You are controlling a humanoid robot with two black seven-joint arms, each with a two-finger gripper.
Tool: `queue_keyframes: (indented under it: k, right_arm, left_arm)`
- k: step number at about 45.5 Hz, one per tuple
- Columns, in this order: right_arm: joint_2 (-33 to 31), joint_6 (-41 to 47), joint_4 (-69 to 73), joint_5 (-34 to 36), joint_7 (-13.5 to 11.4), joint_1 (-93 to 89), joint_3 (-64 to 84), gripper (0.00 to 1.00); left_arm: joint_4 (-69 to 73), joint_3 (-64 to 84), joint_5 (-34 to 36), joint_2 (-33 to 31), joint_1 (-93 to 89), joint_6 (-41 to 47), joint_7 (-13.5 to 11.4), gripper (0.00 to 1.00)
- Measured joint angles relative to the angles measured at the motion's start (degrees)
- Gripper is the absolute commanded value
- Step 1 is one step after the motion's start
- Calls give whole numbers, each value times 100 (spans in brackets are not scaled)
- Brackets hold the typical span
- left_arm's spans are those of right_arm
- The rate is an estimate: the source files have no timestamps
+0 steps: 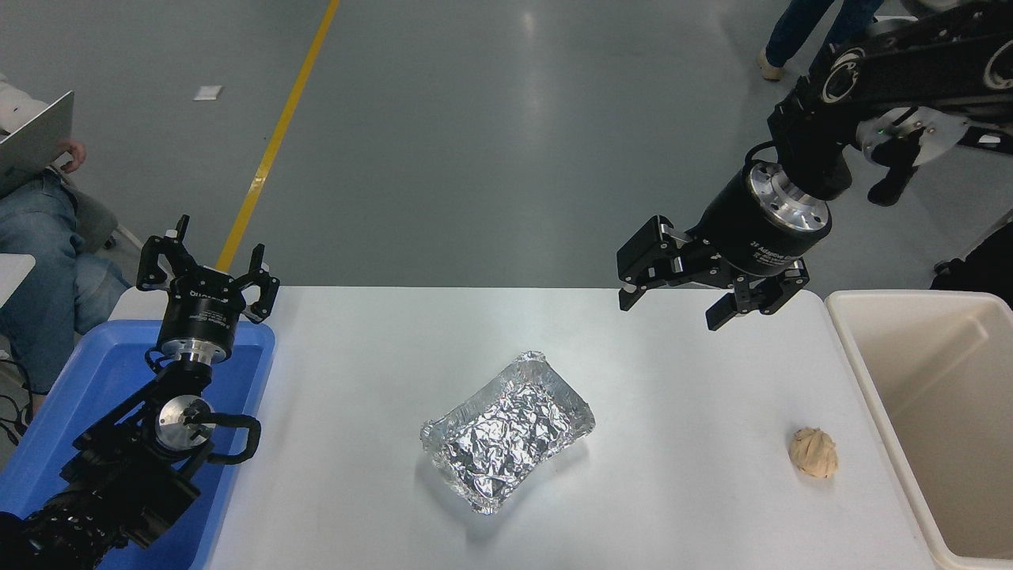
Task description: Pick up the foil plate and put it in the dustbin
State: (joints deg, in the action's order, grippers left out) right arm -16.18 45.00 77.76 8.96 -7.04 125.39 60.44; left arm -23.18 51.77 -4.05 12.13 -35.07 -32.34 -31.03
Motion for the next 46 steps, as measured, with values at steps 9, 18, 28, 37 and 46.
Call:
queue_keyframes:
  k: [9, 18, 28, 37, 46]
  right_arm:
    - [-2, -1, 36, 19, 1, -217, 63, 100]
    - [-1, -306, 37, 348, 0, -701, -148, 100]
    - [30, -1357, -1, 701, -3, -1486, -411, 100]
    - [78, -2286, -10, 821, -6, -2288, -721, 100]
    - [175, -2921, -20, 869, -5, -2986, -1100, 100]
  left_arm:
    - [-1, 0, 2, 0, 0, 0, 0, 99]
    - [-1, 0, 2, 0, 0, 0, 0, 99]
    - [2, 1, 2, 0, -1, 0, 0, 99]
    - [0, 1, 3, 0, -1, 0, 0, 99]
    - [0, 1, 0, 0, -1, 0, 0, 99]
